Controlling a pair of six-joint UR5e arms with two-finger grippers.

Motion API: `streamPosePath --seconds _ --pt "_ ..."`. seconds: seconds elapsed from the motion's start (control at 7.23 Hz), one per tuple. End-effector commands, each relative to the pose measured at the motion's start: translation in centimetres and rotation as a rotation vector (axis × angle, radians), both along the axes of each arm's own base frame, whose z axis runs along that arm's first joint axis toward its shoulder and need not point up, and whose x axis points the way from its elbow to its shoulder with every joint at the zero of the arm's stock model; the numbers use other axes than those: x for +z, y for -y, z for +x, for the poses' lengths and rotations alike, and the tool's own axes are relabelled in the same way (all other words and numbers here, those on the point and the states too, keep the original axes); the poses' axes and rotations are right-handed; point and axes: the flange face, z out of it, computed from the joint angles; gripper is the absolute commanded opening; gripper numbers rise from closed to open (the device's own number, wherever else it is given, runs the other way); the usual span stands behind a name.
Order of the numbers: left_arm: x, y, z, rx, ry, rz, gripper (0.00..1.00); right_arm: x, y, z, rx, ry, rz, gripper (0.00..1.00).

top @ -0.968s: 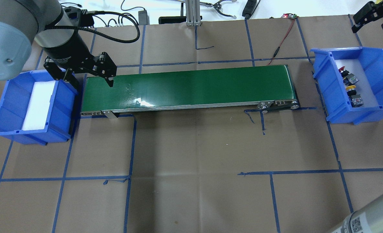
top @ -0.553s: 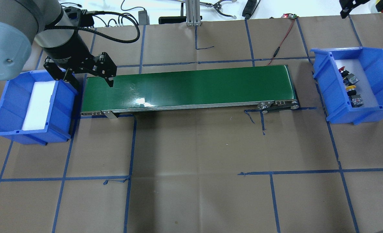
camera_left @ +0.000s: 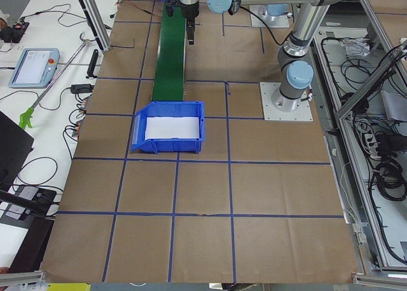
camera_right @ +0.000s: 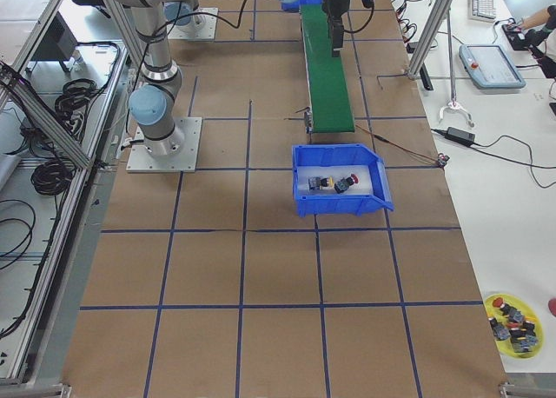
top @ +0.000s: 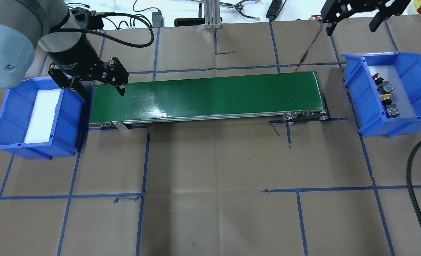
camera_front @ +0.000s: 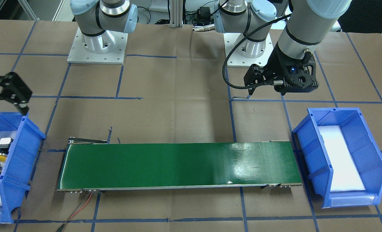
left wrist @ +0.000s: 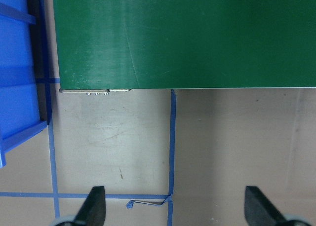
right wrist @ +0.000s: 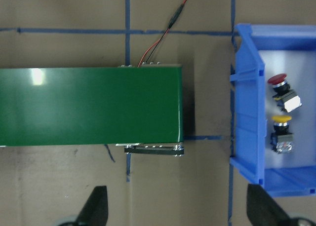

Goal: Transport two buttons from left to right

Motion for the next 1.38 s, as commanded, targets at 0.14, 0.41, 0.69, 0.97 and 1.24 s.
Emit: streamPosePath --seconds 0.14,0.41,0.69,0.97,1.24 --pt "0.0 0.0 0.0 -0.001 0.0 0.0 1.0 -1.4 -4.0 1.8 -0.015 0.009 0.065 1.0" --pt "0.0 0.0 0.0 -0.001 0.0 0.0 1.0 -2.1 -9.6 2.4 -0.017 0.013 -0.003 1.0" --pt "0.0 0.0 0.0 0.001 0.0 0.0 1.0 -3.1 -10.4 2.5 -0.041 0.019 -0.051 1.0" --pt "0.0 0.0 0.0 0.001 0.0 0.0 1.0 -3.1 -10.4 4.0 -0.017 0.064 -0.052 1.0" --pt "0.0 0.0 0.0 0.001 0.0 0.0 1.0 -3.3 -10.3 4.0 -0.016 0.058 -0.047 1.0"
